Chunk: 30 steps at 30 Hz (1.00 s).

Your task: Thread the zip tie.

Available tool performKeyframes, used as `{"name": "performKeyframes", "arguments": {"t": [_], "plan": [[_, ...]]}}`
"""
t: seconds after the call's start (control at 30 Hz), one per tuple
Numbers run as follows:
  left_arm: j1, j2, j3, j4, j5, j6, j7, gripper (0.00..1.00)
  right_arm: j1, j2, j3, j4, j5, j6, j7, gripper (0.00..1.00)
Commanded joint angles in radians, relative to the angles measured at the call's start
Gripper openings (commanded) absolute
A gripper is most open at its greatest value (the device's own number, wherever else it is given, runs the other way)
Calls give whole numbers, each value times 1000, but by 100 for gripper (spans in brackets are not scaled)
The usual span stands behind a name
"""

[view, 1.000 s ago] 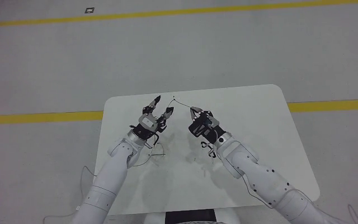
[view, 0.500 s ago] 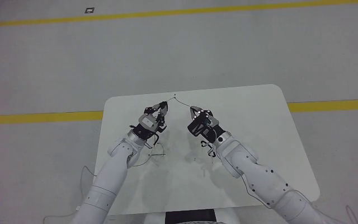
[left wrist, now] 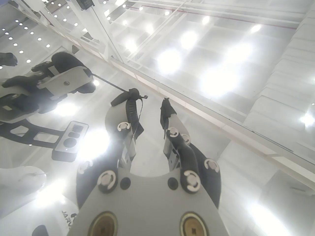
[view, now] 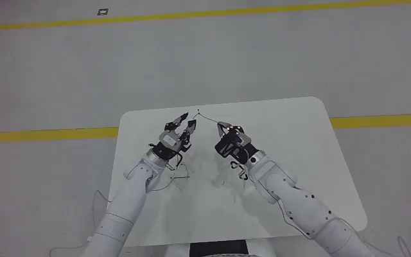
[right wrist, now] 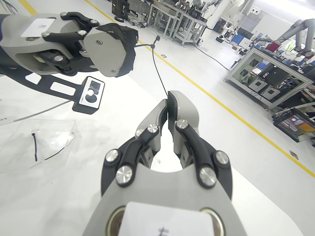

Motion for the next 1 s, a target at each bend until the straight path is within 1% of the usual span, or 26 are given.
{"name": "performKeyframes", "arguments": {"t": [0.0, 0.13, 0.23, 0.3, 0.33, 0.6, 0.67, 0.7, 0.73, 0.77, 0.8, 0.83, 0.87, 0.97], "plan": [[0, 0, 0, 0, 0, 0, 0, 19, 0, 2, -2, -2, 0, 0, -2, 0], [0, 0, 0, 0, 0, 0, 0, 16, 0, 6, -5, -5, 0, -5, -5, 0], [0, 0, 0, 0, 0, 0, 0, 12, 0, 7, -7, -7, 0, -10, -4, 0], [0, 0, 0, 0, 0, 0, 0, 2, 1, 8, -8, -8, 0, -12, -5, 0], [0, 0, 0, 0, 0, 0, 0, 0, 1, 8, -9, -8, 0, -12, -6, 0], [0, 0, 0, 0, 0, 0, 0, 0, 3, 12, -11, -8, 0, -12, -12, 0], [0, 0, 0, 0, 0, 0, 0, 0, 4, 13, -14, -10, 0, -14, -12, 45], [0, 0, 0, 0, 0, 0, 0, 0, 5, 14, -16, -11, 0, -13, -13, 87], [0, 0, 0, 0, 0, 0, 0, 0, 7, 14, -17, -12, 0, -13, -15, 93], [0, 0, 0, 0, 0, 0, 0, 0, 9, 15, -20, -11, 0, -14, -18, 95], [0, 0, 0, 0, 0, 0, 0, 0, 12, 16, -23, -11, 0, -14, -19, 94], [0, 0, 0, 0, 0, 0, 0, 0, 18, 18, -27, -10, 0, -14, -20, 91], [0, 0, 0, 0, 0, 0, 0, 0, 24, 20, -31, -9, 0, -12, -19, 82], [0, 0, 0, 0, 0, 0, 0, 0, 41, 26, -50, -12, 0, 3, -19, 75]]}}
